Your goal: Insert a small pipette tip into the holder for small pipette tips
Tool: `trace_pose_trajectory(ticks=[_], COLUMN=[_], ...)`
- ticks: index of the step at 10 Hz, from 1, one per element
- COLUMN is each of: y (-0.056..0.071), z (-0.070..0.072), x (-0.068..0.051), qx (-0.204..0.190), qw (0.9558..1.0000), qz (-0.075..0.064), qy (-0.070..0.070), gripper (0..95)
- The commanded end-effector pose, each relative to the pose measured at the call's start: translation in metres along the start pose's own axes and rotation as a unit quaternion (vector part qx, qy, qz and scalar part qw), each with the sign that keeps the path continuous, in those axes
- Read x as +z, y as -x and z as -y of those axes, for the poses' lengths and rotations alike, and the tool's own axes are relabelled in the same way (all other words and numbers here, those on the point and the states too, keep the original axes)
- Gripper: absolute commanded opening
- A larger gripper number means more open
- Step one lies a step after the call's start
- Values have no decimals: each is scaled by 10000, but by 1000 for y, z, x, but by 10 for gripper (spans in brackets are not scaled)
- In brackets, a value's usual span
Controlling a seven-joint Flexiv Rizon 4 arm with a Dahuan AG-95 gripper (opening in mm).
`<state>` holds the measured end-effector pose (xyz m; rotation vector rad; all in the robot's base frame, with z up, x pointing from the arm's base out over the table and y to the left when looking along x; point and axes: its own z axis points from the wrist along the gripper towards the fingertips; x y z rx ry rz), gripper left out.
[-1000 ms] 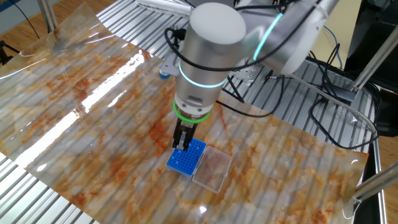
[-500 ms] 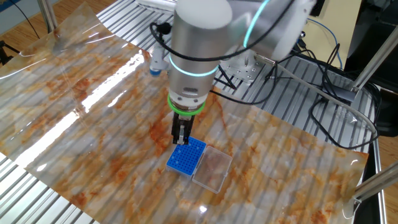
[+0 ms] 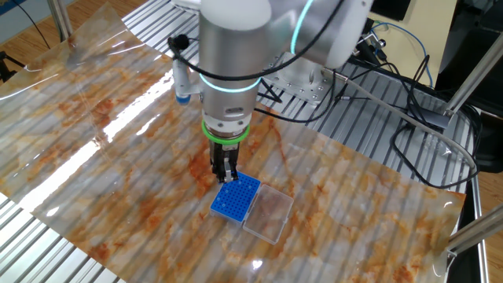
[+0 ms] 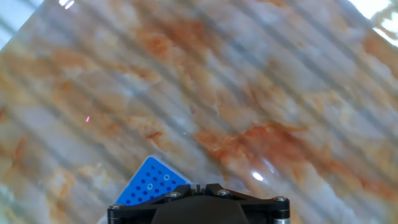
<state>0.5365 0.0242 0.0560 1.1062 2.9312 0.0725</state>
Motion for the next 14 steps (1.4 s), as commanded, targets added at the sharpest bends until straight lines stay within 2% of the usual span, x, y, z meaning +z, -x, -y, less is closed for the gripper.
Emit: trace_pose_trajectory(ticks=[1,5,6,8,11,12,14], y=[0,0,1,0,0,0,0], z=[1,1,2,3,5,5,5], x=[-1,-1,-1,-4,-6,-6,-6], qx=[-778,-1437,-1672,-2203,-2664,-2872,-3020], qw=[9969,9896,9859,9754,9638,9578,9529], qz=[-73,20,56,56,71,109,148], qy=[86,51,72,103,80,-31,-244], gripper=[0,0,0,0,0,0,0])
